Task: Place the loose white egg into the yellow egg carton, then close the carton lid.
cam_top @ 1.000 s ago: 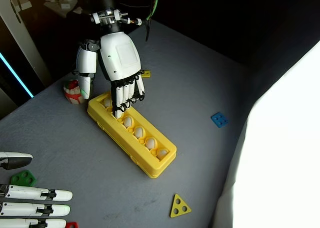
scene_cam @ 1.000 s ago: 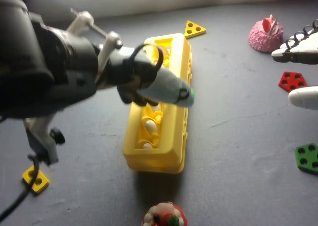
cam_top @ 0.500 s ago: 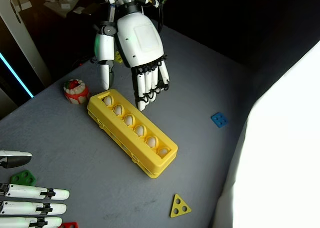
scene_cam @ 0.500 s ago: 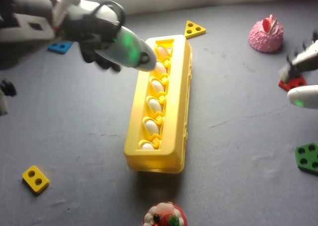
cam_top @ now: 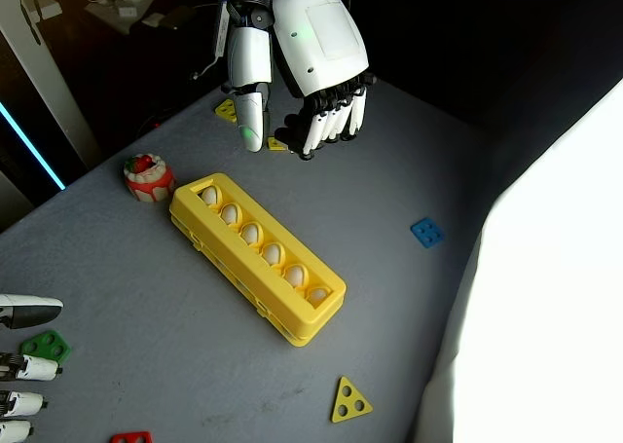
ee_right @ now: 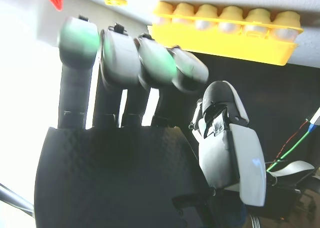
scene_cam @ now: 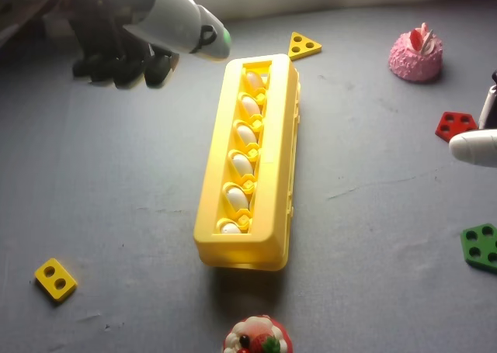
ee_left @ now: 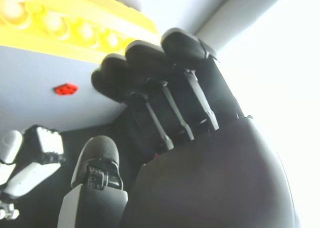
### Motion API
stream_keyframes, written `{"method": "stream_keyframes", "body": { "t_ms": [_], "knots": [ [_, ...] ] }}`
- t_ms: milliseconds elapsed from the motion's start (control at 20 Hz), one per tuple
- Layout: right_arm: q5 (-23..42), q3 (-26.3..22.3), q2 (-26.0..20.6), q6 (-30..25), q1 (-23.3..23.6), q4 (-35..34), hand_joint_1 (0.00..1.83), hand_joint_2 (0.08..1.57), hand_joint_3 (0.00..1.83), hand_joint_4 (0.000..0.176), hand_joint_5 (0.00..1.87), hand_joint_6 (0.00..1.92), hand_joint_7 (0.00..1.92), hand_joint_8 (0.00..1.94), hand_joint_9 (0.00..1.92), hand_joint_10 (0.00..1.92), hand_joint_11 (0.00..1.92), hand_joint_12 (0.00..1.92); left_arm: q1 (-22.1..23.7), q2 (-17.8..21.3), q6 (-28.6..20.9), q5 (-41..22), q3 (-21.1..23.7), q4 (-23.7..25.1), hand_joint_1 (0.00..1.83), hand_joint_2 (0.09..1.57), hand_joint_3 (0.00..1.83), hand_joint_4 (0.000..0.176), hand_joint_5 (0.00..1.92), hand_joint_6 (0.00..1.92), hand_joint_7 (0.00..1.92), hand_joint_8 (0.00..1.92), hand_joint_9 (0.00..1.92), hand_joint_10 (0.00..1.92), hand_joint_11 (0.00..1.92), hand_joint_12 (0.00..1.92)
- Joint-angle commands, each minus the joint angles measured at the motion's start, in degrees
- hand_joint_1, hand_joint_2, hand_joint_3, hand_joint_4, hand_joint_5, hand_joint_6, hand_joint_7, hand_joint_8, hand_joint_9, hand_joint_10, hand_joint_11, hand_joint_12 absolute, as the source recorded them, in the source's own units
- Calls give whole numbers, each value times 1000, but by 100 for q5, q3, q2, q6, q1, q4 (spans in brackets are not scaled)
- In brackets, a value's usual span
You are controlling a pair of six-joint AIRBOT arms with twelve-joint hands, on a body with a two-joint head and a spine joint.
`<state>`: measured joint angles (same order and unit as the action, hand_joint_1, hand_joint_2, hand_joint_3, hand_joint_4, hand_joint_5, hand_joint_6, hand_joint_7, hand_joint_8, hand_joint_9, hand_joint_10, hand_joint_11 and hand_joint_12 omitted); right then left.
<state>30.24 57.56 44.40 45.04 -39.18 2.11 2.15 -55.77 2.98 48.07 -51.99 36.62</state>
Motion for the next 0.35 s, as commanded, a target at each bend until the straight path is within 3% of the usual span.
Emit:
{"method": "stream_keyframes", "body": {
  "t_ms": [0, 300],
  "knots": [
    [648, -11, -36, -5, 3, -74, 0, 1268, 3, 176, 1428, 1919, 1573, 1936, 1613, 1921, 1591, 1921, 58, 21, 50, -384, 3, 290, 0, 1323, 1, 0, 1091, 1767, 1279, 1773, 1299, 1881, 1187, 1921],
    [648, -14, -35, -5, -2, -75, 0, 1277, 4, 176, 1400, 1921, 1535, 1941, 1602, 1921, 1599, 1921, -92, 21, 214, -518, -19, 289, 0, 1342, 2, 0, 1106, 1773, 1304, 1829, 1322, 1921, 1217, 1921]
  ]
}}
